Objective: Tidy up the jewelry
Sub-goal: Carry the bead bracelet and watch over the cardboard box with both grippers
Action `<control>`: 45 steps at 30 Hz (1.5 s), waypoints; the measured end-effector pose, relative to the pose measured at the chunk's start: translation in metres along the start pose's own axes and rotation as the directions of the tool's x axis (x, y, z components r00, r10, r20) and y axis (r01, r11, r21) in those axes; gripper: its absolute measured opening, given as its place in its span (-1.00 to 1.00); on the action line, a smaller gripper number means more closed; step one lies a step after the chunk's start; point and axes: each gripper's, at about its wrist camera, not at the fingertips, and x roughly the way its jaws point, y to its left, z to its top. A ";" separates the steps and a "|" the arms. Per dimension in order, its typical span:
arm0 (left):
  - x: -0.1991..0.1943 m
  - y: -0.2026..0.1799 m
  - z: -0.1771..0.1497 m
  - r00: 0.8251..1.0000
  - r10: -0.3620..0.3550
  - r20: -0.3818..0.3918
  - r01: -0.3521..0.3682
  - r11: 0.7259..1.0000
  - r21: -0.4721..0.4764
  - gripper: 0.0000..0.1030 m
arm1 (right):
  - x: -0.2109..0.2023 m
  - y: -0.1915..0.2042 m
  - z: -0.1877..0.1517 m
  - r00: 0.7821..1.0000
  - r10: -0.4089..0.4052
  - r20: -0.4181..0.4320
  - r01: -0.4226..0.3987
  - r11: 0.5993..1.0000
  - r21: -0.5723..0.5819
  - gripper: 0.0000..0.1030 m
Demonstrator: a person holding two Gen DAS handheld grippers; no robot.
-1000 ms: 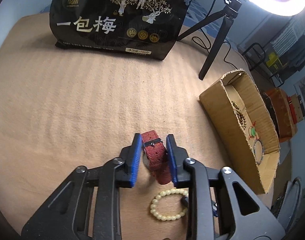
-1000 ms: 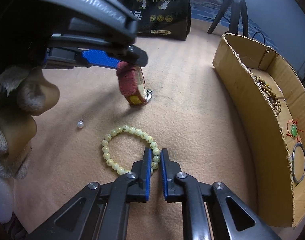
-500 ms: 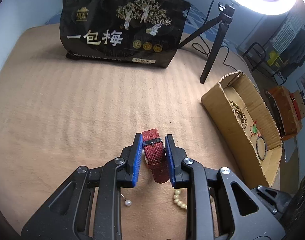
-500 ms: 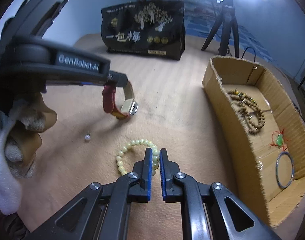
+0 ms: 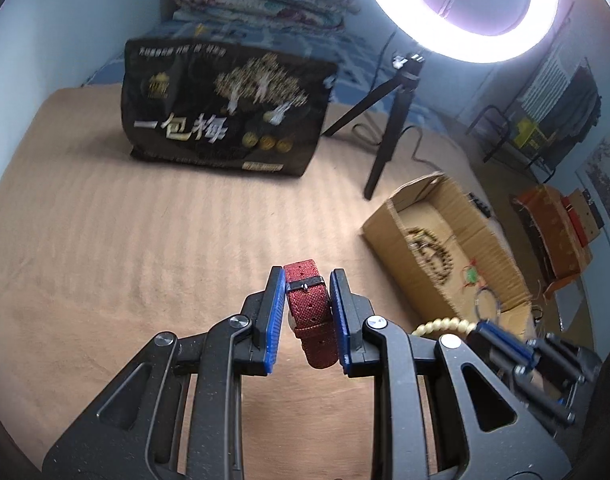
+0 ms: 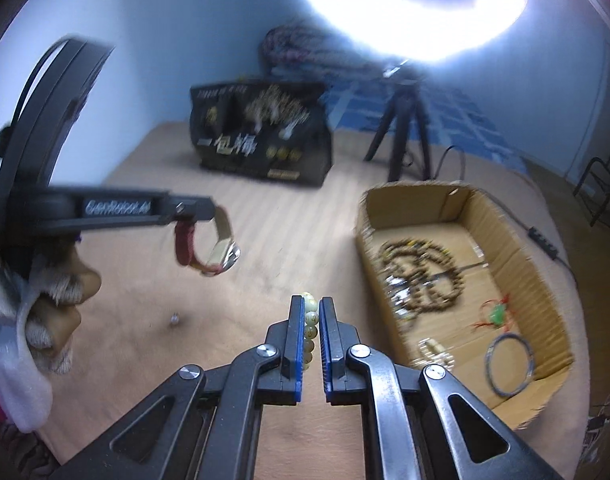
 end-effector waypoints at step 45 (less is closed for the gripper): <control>0.041 -0.166 -0.020 0.985 -0.171 -0.013 0.169 0.959 0.228 -0.58 | -0.039 -0.171 -0.035 0.985 -0.174 -0.001 0.167 0.946 0.278 -0.54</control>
